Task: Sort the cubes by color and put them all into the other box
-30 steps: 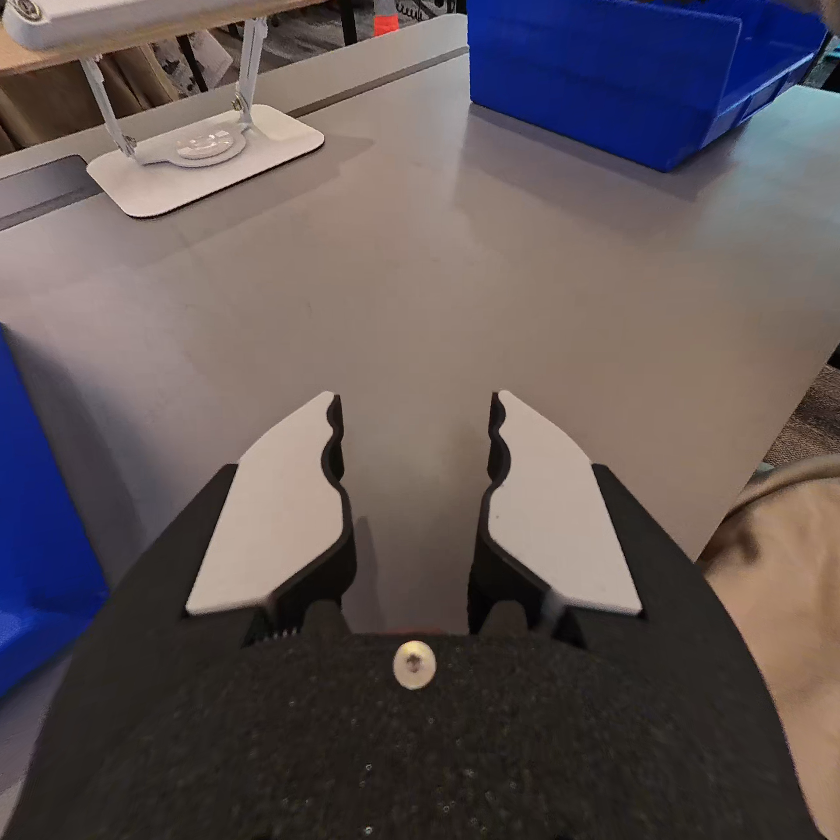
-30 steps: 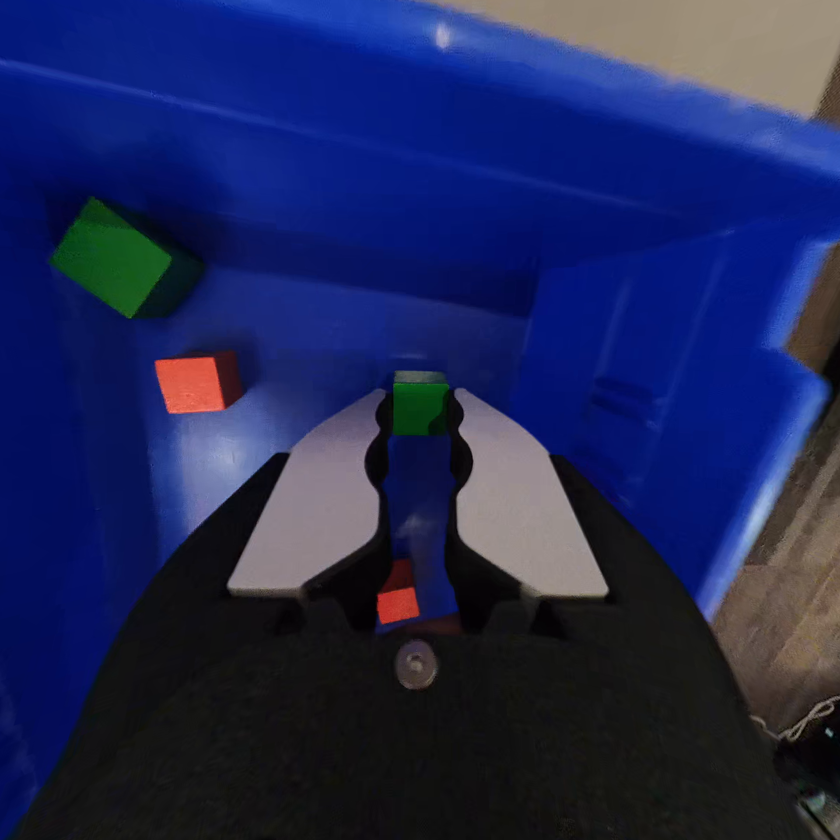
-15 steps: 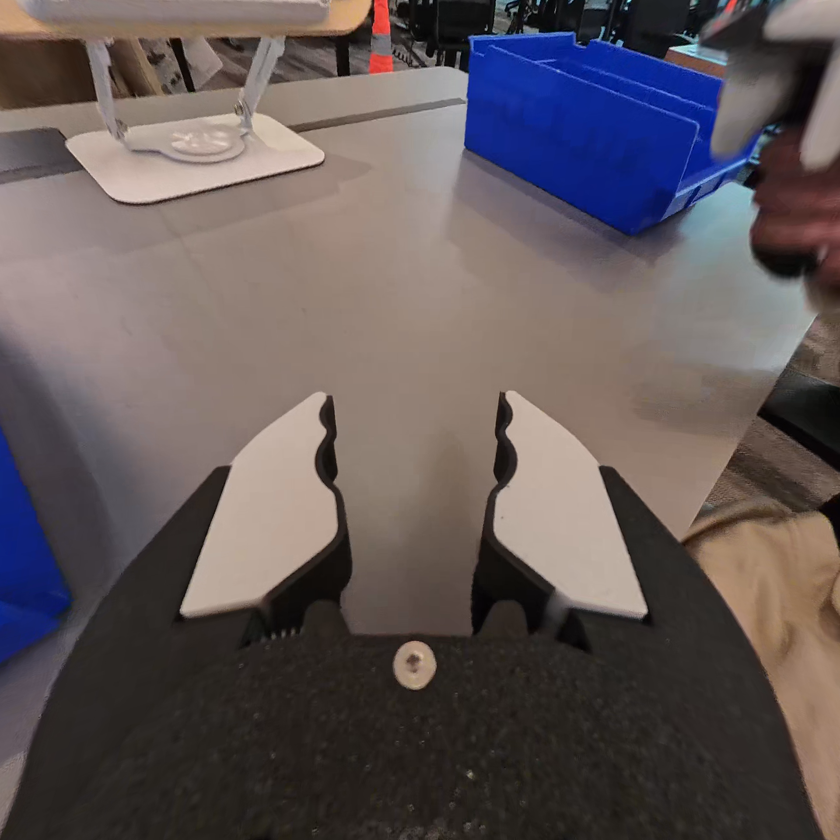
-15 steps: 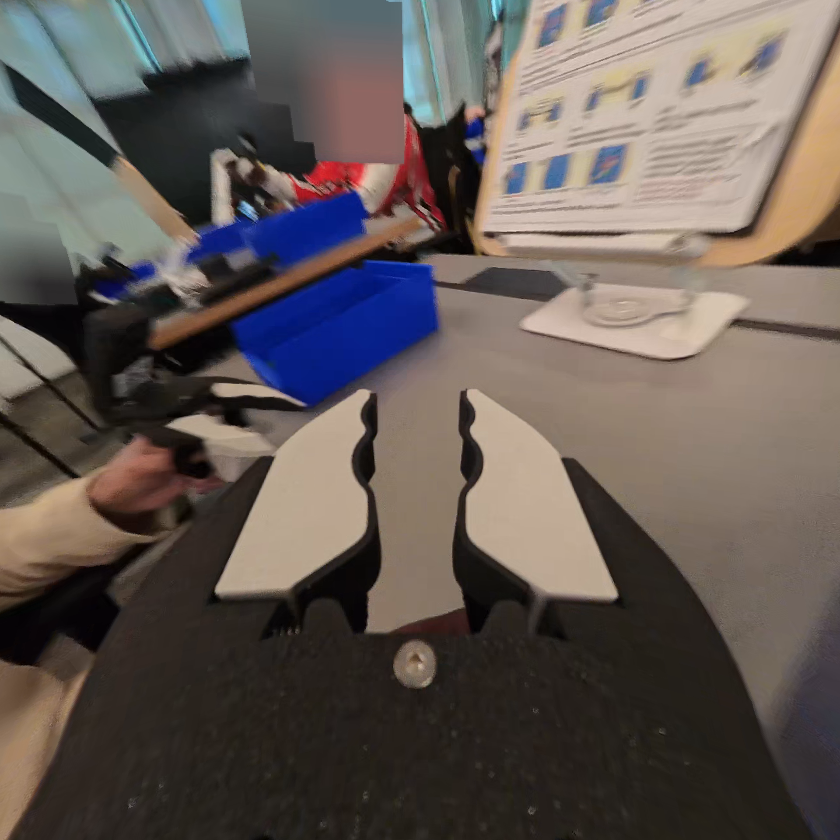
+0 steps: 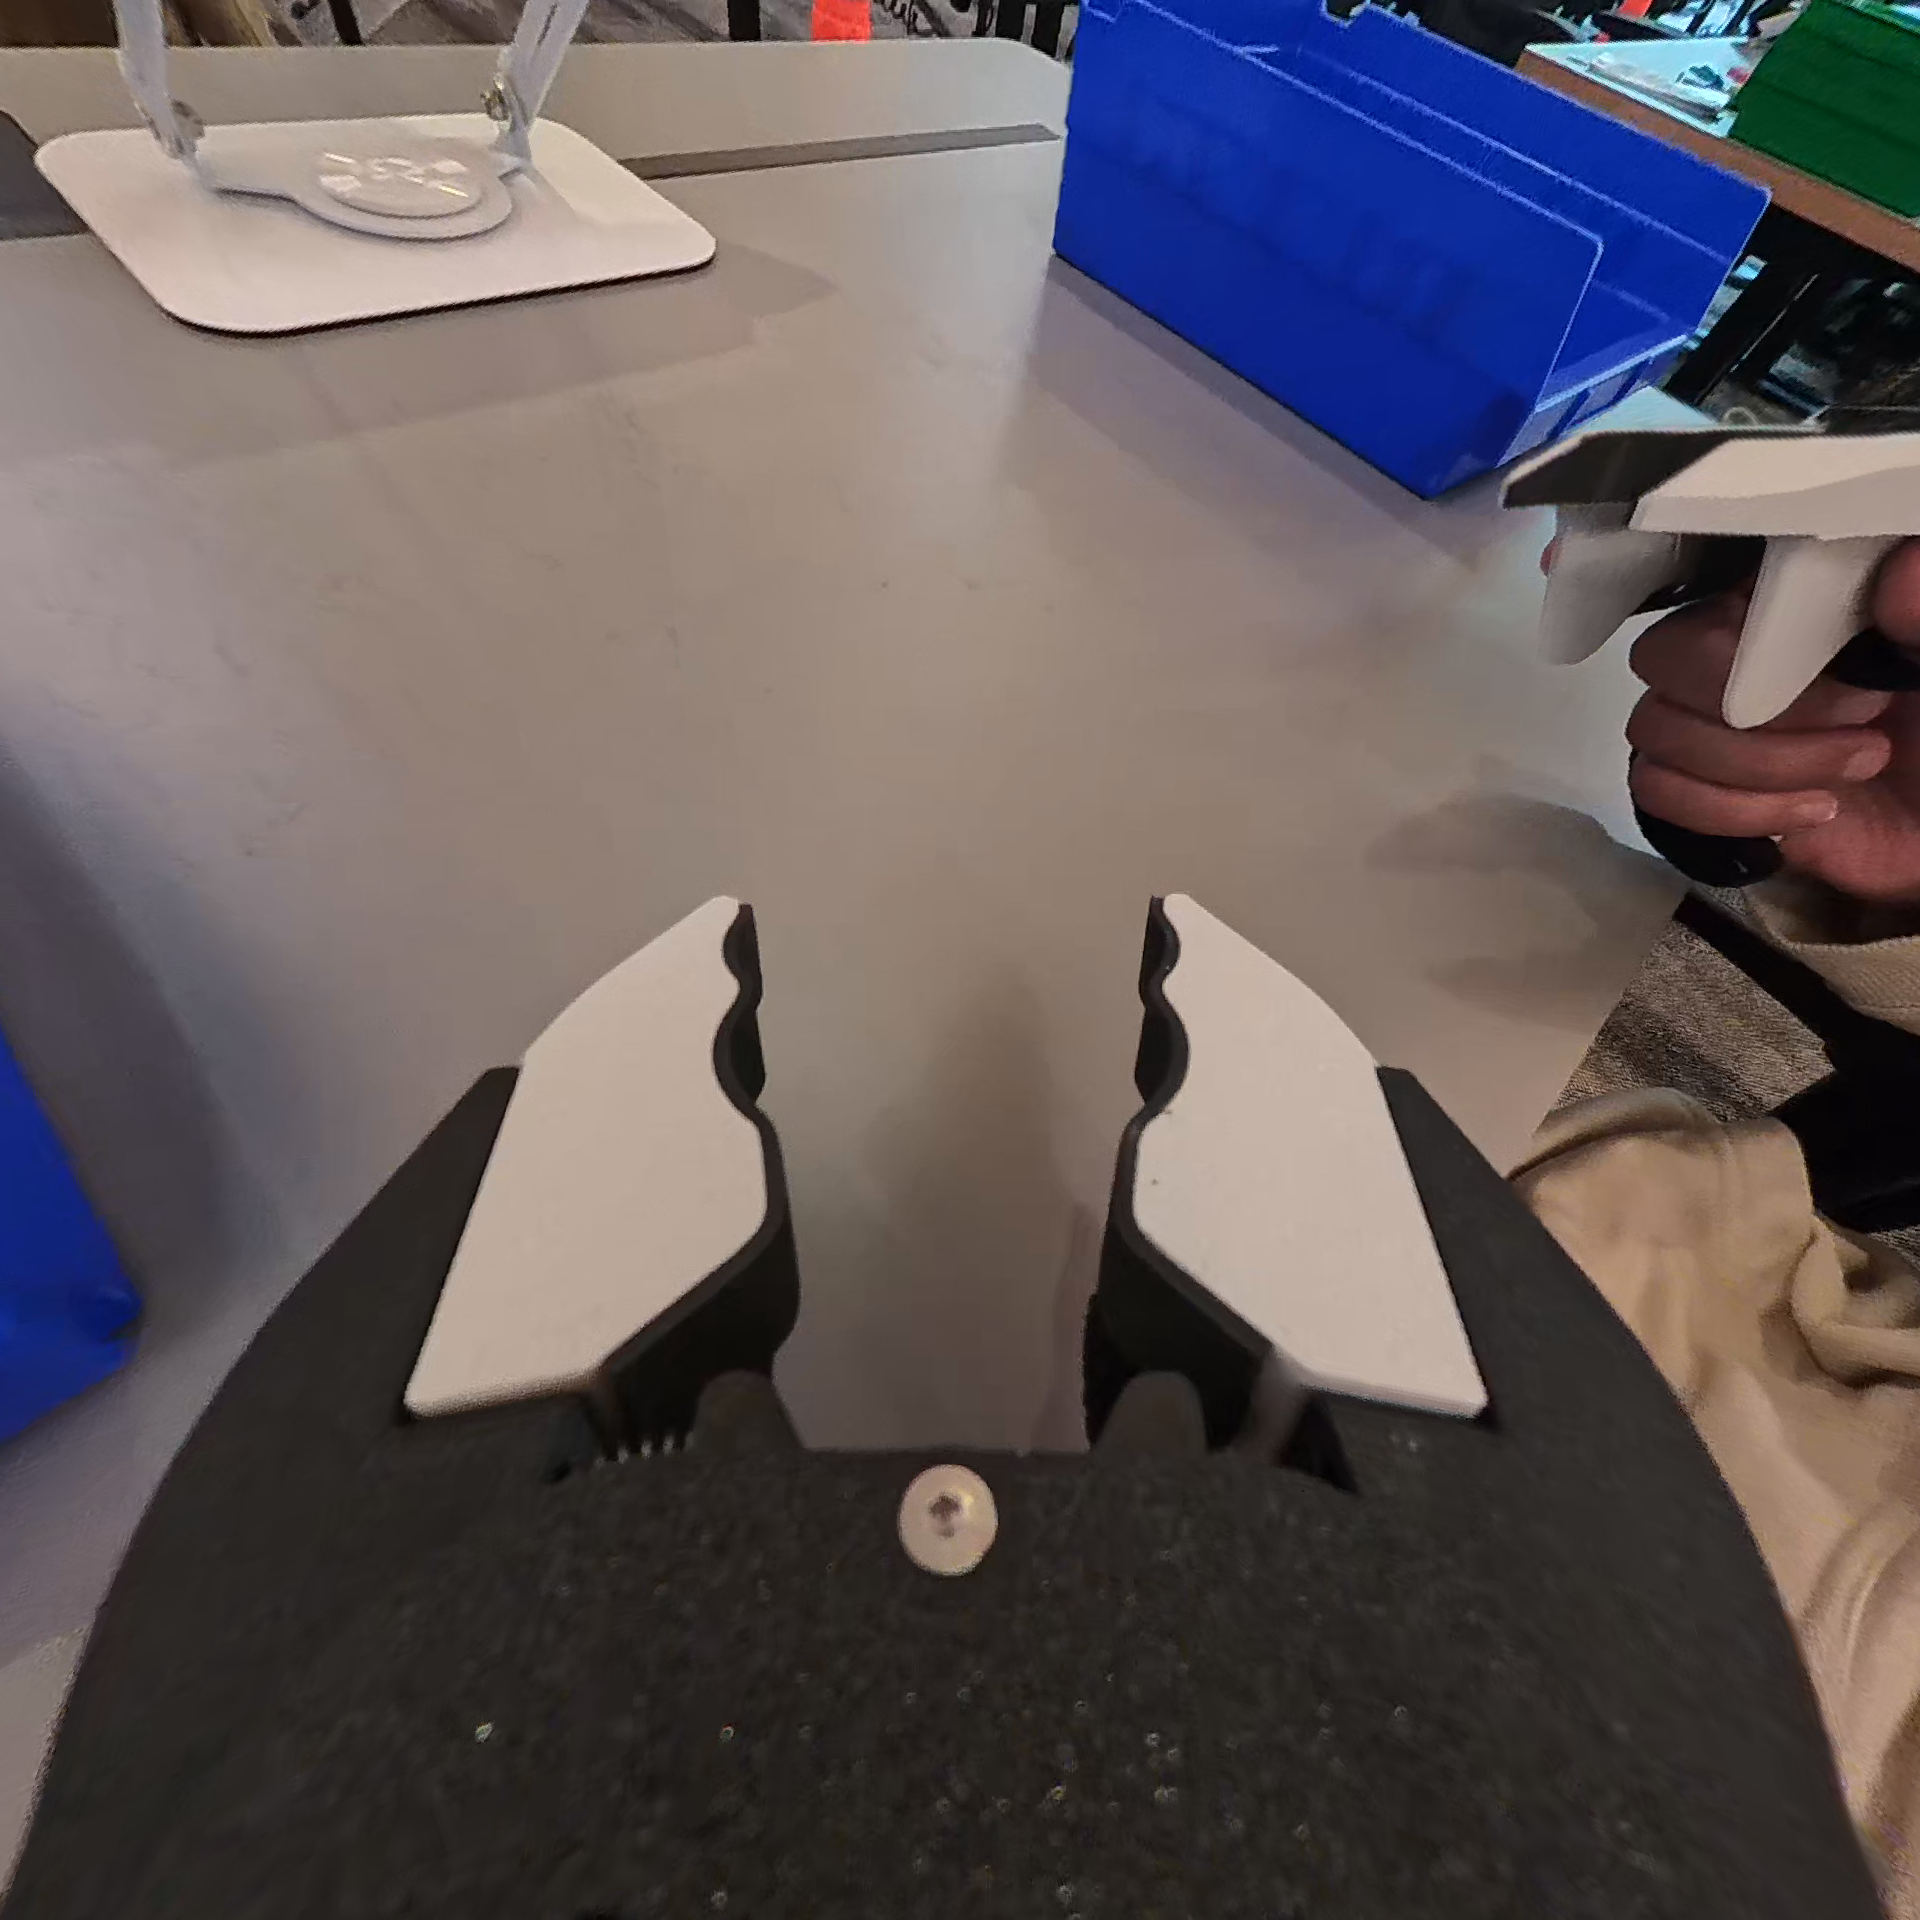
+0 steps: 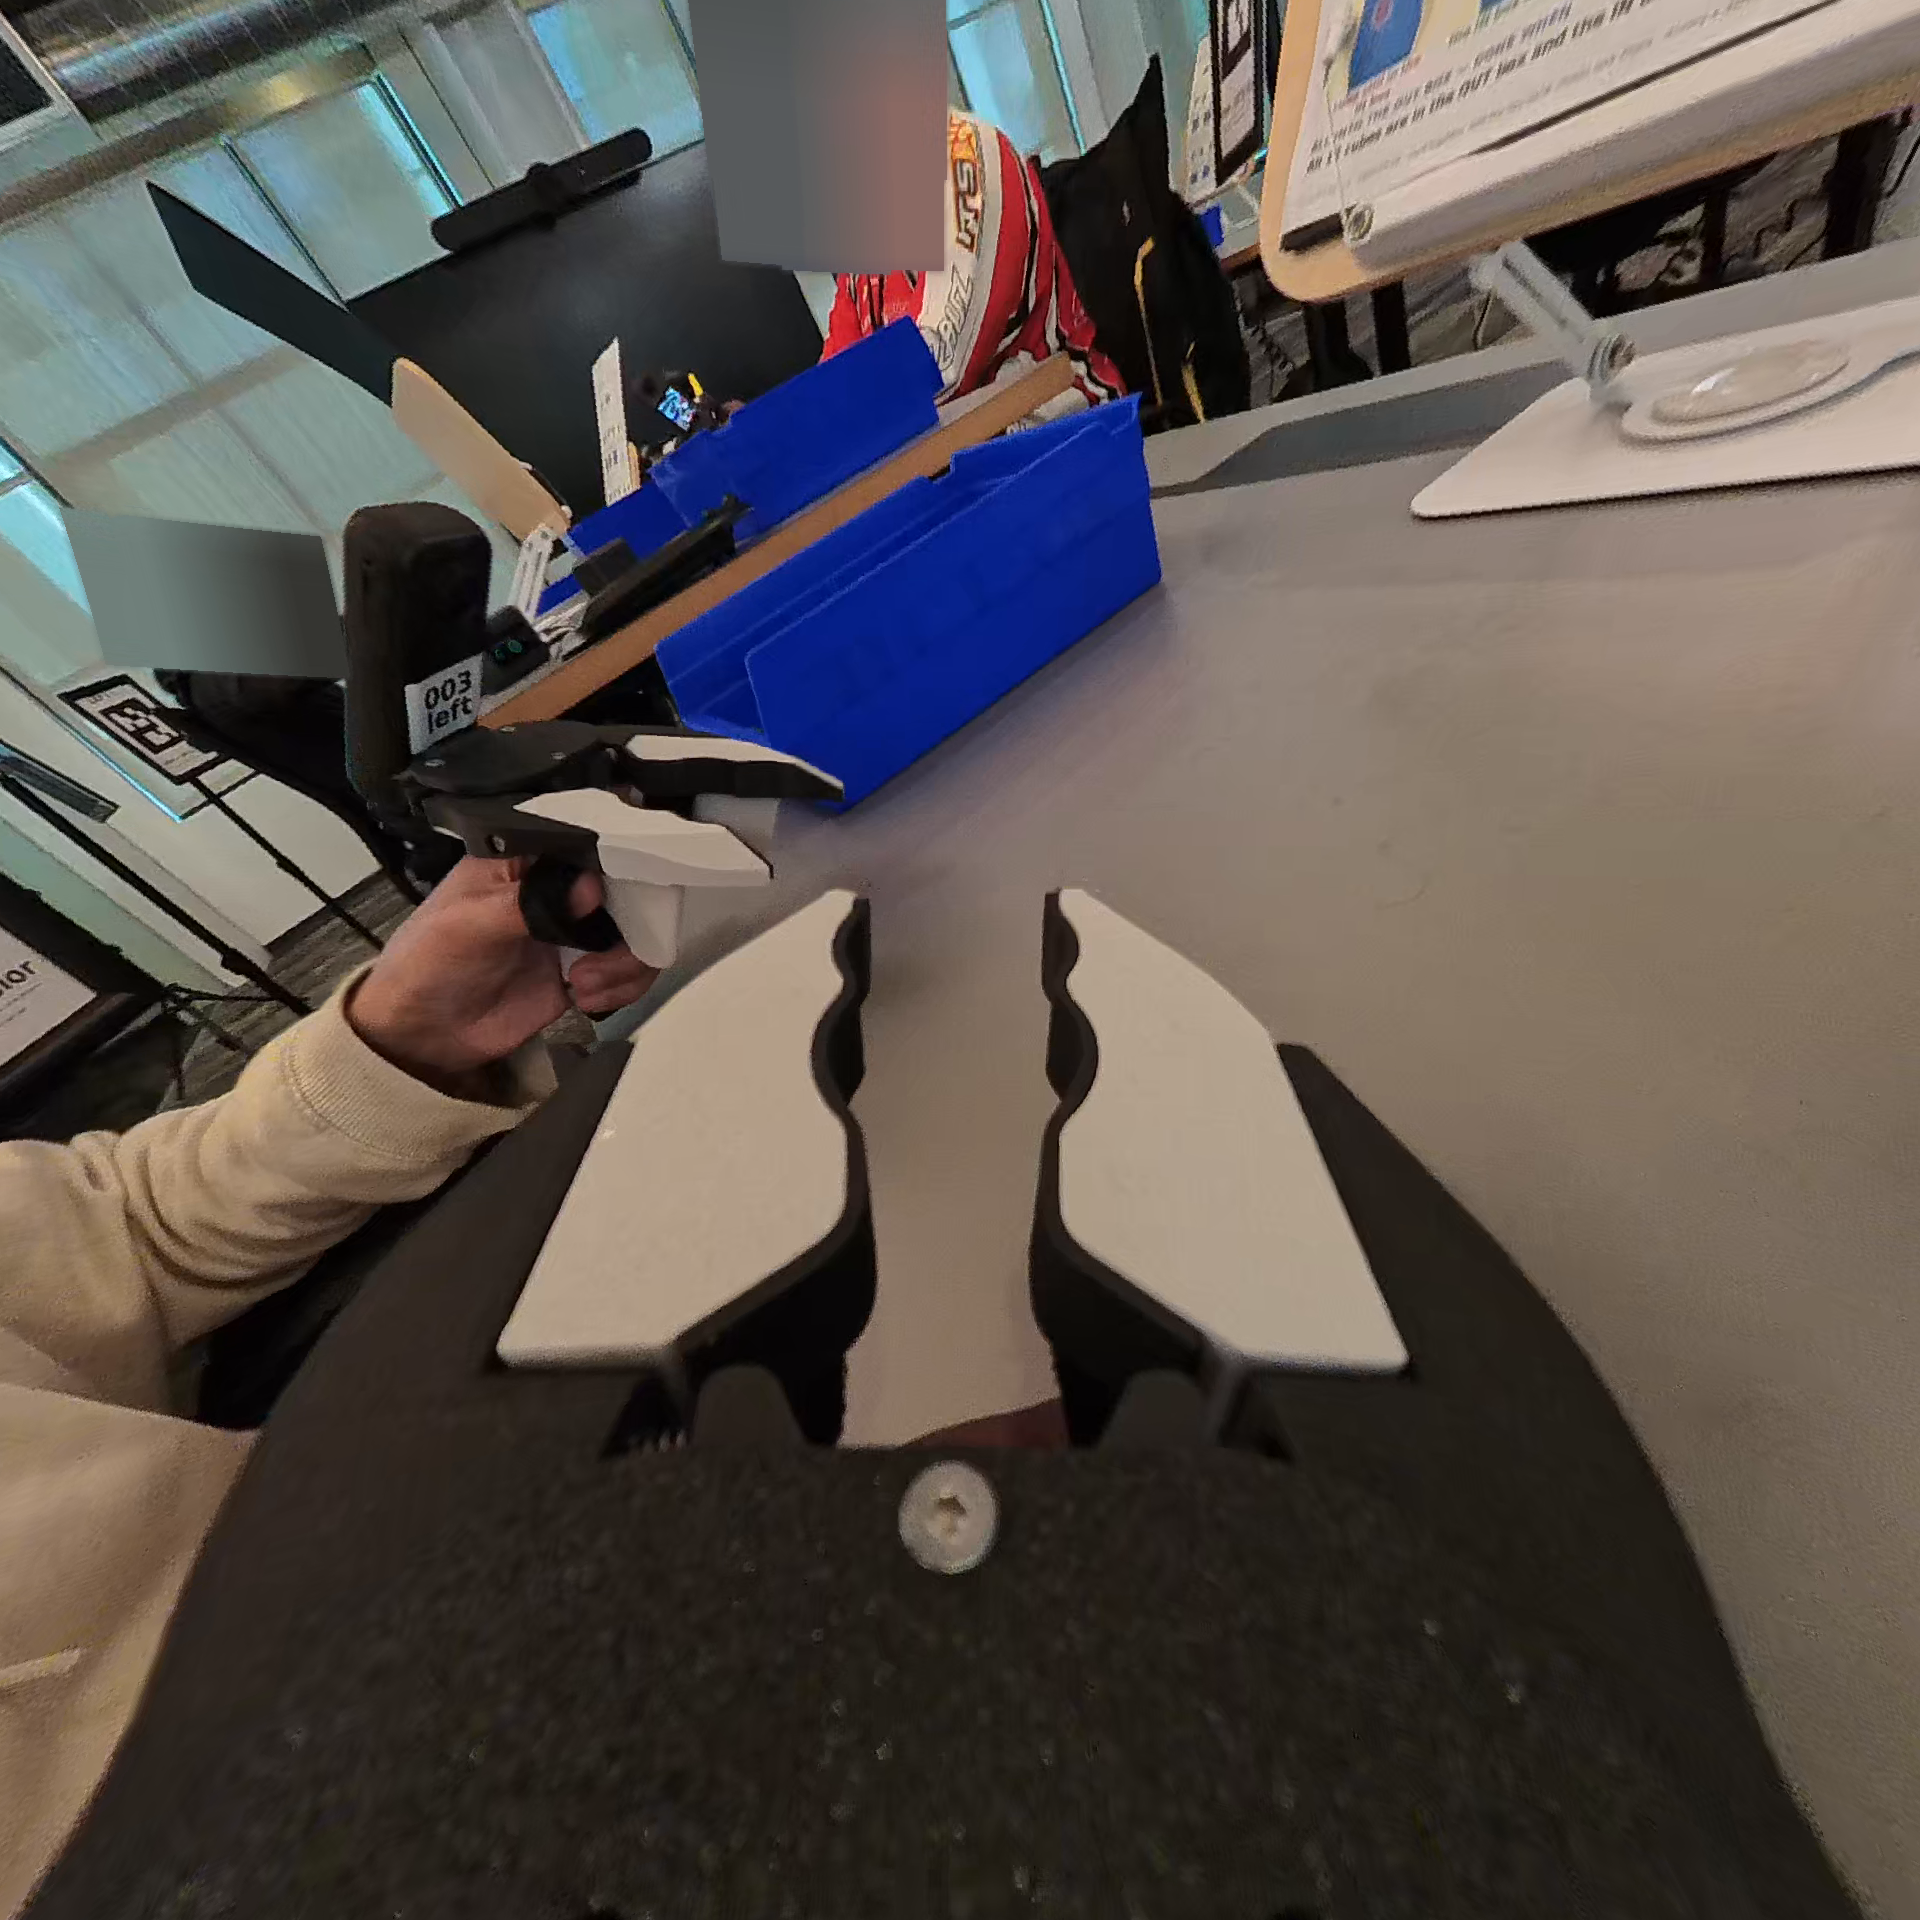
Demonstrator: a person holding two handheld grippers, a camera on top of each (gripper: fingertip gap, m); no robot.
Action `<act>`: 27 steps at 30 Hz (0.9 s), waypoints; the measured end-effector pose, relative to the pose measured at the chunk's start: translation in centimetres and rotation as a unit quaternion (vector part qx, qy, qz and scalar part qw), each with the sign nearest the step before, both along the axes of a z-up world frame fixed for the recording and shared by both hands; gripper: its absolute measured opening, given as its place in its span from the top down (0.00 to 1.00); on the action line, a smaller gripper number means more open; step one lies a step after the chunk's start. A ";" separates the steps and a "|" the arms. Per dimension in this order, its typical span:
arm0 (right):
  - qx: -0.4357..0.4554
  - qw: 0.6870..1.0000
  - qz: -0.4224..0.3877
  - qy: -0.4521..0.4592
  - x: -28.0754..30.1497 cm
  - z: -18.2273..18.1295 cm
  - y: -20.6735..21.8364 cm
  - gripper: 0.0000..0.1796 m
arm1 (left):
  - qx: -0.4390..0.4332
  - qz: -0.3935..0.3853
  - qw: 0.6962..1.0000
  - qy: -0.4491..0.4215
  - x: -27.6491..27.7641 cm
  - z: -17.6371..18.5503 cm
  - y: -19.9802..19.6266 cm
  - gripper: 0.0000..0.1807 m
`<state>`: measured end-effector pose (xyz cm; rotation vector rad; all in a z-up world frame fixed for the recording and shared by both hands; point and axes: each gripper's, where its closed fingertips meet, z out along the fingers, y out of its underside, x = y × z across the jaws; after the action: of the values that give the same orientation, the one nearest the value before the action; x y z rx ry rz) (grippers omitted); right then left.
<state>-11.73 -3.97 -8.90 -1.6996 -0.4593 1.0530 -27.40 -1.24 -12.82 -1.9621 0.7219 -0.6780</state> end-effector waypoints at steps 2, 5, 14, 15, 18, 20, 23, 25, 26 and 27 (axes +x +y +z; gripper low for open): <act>-0.004 1.000 0.007 0.004 -0.3 0.2 -0.1 0.82 | -0.009 0.012 1.000 0.011 -1.5 1.0 0.1 0.63; 0.008 1.000 0.013 -0.012 -0.4 0.8 -0.5 0.82 | -0.001 0.093 0.993 0.072 -8.1 4.3 2.7 0.65; 0.073 0.991 0.052 -0.101 -2.3 0.6 -2.6 0.82 | -0.311 0.209 0.914 0.155 -21.2 3.1 9.1 0.71; 0.075 0.990 0.058 -0.104 -2.6 0.5 -2.9 0.82 | -0.334 0.220 0.900 0.174 -22.0 2.3 9.3 0.71; 0.080 0.987 0.080 -0.113 -3.0 0.0 -3.9 0.82 | -0.387 0.251 0.859 0.222 -24.0 -0.2 9.9 0.71; 0.085 0.985 0.088 -0.121 -3.1 -0.3 -4.2 0.82 | -0.426 0.260 0.836 0.228 -24.1 -1.8 9.9 0.71; 0.089 0.984 0.096 -0.120 -2.9 -0.2 -4.5 0.82 | -0.474 0.260 0.808 0.236 -23.4 -3.5 9.2 0.71; 0.091 0.984 0.097 -0.116 -2.6 0.0 -4.4 0.82 | -0.492 0.260 0.785 0.271 -23.7 -4.1 8.1 0.71; 0.093 0.984 0.096 -0.114 -2.4 0.2 -4.4 0.82 | -0.502 0.263 0.775 0.279 -23.7 -4.4 7.5 0.71; 0.093 0.985 0.096 -0.112 -2.3 0.3 -4.3 0.82 | -0.515 0.264 0.765 0.281 -23.7 -4.6 6.9 0.71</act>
<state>-14.03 -8.31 -8.59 -1.6351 -0.8549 0.9248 -51.08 5.65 -17.41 -3.2848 -0.0003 -0.0566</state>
